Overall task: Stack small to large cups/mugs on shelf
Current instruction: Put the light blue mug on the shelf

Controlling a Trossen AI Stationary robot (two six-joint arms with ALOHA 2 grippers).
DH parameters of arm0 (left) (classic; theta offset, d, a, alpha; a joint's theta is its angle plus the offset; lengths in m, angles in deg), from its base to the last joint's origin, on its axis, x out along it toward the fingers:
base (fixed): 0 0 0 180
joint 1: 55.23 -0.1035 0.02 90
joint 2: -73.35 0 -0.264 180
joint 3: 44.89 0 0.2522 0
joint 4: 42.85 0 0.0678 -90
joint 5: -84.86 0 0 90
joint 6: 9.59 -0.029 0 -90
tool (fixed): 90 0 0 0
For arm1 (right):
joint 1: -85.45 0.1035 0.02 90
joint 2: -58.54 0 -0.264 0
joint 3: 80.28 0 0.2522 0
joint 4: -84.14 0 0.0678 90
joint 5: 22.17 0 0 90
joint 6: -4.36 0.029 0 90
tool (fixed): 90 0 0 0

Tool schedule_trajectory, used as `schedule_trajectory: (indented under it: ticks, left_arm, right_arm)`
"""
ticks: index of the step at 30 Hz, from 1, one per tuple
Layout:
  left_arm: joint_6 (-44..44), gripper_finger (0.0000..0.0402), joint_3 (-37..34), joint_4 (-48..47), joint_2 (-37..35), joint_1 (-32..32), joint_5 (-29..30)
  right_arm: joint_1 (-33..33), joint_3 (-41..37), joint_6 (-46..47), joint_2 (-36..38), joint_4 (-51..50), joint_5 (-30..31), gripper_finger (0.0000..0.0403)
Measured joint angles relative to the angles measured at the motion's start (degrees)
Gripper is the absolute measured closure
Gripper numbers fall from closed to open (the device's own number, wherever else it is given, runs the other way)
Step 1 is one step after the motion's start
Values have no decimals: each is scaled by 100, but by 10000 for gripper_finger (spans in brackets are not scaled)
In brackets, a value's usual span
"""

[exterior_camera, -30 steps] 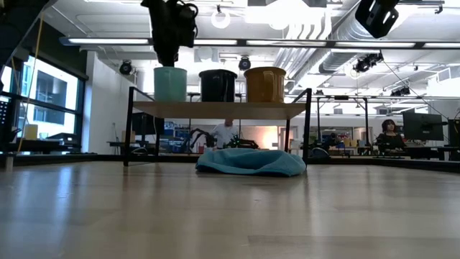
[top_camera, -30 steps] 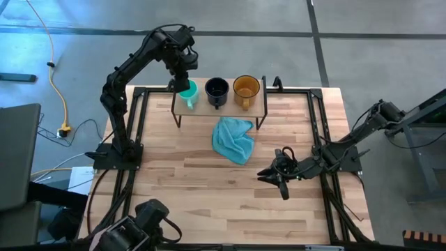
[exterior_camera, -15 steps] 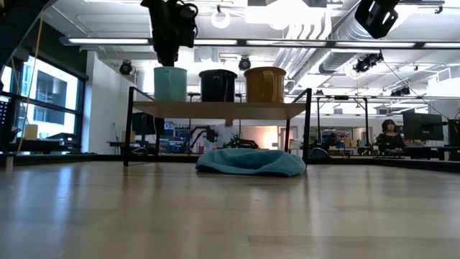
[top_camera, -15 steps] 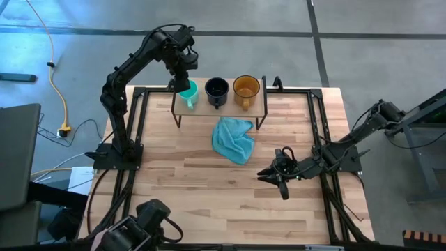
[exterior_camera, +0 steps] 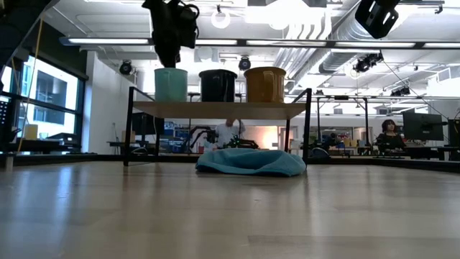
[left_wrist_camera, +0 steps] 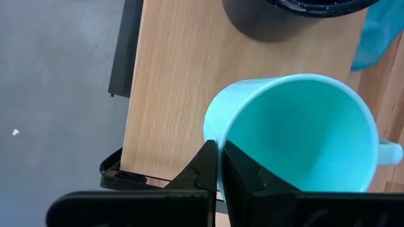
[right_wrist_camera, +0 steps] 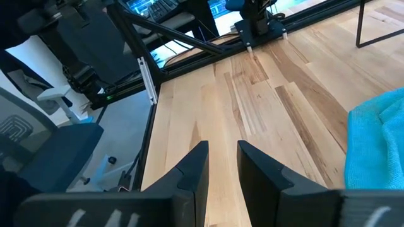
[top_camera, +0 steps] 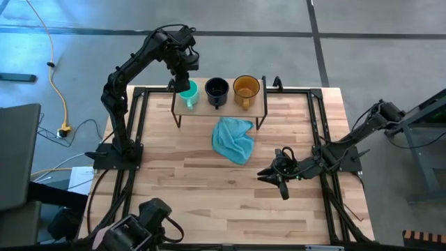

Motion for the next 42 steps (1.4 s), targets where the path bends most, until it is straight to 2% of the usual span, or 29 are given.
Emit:
schedule_trajectory:
  ticks: [17, 29, 42]
  left_arm:
    - [-101, 402, 2, 30, 131, 0, -193]
    - [-112, 373, 2, 171, 133, 48, -25]
    - [-111, 369, 2, 240, 133, 87, 70]
  right_arm:
    - [0, 0, 2, 0, 0, -2, 330]
    - [0, -2, 4, 2, -189, -4, 330]
    - [-4, -2, 4, 0, -216, -4, 330]
